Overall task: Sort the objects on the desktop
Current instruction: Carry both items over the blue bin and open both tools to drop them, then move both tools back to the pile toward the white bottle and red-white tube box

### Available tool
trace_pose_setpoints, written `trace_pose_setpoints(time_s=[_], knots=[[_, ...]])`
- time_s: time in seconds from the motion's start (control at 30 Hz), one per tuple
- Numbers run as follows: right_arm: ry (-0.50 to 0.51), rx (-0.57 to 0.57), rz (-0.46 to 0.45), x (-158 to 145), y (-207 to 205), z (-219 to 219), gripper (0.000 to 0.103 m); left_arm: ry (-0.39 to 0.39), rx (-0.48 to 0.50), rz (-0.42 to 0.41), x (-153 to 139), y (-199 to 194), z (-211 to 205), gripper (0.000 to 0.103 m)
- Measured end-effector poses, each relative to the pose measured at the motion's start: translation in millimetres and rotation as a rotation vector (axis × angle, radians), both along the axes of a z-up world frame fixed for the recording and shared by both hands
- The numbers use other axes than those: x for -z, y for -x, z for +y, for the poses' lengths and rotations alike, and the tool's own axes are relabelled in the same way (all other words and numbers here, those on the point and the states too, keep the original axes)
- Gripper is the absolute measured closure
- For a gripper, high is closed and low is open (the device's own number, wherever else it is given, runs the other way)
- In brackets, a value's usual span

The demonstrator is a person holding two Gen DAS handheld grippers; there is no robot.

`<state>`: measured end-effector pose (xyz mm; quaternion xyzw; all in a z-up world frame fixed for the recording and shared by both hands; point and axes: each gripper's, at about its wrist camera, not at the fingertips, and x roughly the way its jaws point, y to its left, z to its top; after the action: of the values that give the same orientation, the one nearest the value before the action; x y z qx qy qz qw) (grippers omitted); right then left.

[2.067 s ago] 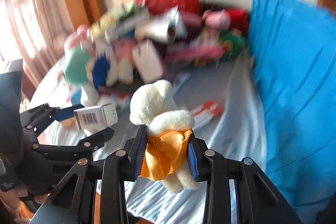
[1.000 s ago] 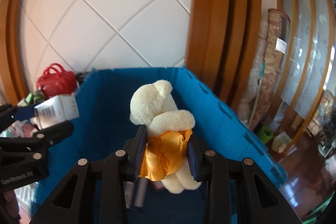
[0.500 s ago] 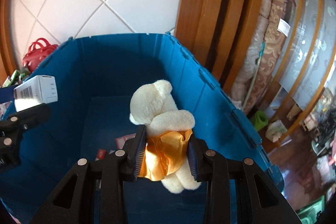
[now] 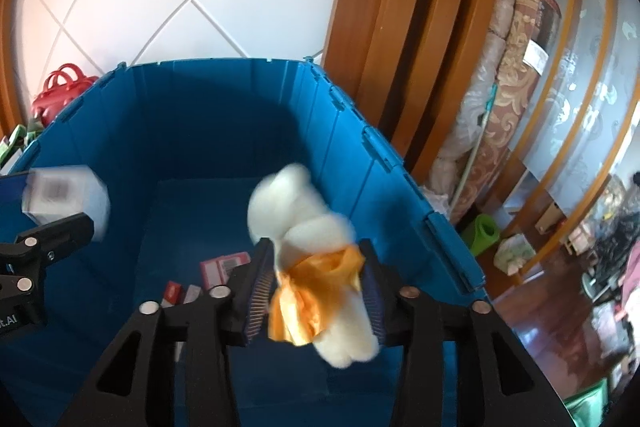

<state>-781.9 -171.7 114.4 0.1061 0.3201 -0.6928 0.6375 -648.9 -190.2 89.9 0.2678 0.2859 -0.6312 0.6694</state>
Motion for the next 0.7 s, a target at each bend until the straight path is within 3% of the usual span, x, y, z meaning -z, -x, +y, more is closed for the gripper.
trace_pose_setpoints(time_s=[0.1,0.23,0.47,0.7], knots=[[0.016,0.0,-0.004,-2.9,1.2,2.1,0.023,0.009,-0.008,-0.01,-1.4,0.2,1.5,0.021],[0.045,0.009,-0.005,-7.6,1.7,7.3,0.001,0.01,-0.007,-0.016,-1.9,1.2,5.5,0.016],[0.087,0.012,-0.03,-20.1,0.1,22.9,0.0,0.067,0.004,-0.004,-15.8,-2.2,24.2,0.014],[0.14,-0.051,-0.088,-36.4,-24.0,53.1,0.0,0.23,-0.04,-0.011,-36.3,-31.4,68.9,0.014]])
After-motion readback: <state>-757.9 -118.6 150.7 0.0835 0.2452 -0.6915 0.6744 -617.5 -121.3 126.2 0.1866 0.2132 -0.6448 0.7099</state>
